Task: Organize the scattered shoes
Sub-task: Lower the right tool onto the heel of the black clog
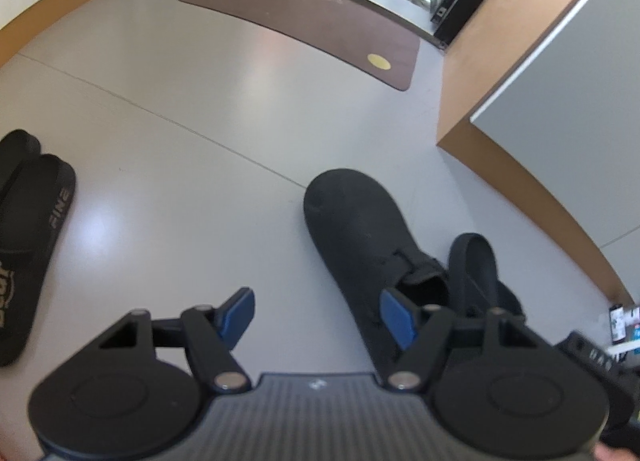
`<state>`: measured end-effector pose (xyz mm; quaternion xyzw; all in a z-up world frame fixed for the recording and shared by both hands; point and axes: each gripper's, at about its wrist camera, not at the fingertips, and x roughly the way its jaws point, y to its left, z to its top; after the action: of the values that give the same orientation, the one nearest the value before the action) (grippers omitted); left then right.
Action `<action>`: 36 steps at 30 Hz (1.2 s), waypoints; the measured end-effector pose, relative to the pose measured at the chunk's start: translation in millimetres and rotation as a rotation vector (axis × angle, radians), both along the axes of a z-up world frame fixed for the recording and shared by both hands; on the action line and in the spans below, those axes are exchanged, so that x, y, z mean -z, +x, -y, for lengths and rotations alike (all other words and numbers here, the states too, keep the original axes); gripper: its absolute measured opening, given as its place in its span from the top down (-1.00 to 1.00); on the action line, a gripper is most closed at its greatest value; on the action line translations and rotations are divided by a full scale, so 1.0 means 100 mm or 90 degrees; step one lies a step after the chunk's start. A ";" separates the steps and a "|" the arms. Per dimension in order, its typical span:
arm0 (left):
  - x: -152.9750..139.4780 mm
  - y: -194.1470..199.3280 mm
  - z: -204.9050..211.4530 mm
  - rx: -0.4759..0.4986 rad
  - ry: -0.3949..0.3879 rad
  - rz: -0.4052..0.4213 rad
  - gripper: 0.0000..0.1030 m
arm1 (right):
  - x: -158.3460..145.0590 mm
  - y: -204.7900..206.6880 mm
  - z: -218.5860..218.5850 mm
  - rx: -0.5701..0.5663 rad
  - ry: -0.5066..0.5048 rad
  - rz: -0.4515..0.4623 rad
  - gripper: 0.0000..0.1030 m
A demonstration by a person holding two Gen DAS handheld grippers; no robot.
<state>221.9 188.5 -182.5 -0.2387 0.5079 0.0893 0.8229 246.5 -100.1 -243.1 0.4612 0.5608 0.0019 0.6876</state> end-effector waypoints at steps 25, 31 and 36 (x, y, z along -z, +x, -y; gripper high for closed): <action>0.43 0.00 -0.20 -0.029 0.024 0.017 -0.39 | 0.58 0.29 -0.42 0.043 0.022 -0.064 -0.61; 0.43 0.00 -0.28 -0.045 0.027 0.011 -0.39 | 0.69 0.21 -0.26 0.080 0.066 -0.057 0.03; 0.31 0.09 -0.28 -0.050 0.019 0.032 -0.40 | 0.73 0.15 -0.13 0.054 0.102 -0.036 0.63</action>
<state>231.0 216.3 -213.6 -0.2486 0.4756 0.1232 0.8348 261.7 -86.7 -315.8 0.5380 0.5580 0.0049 0.6318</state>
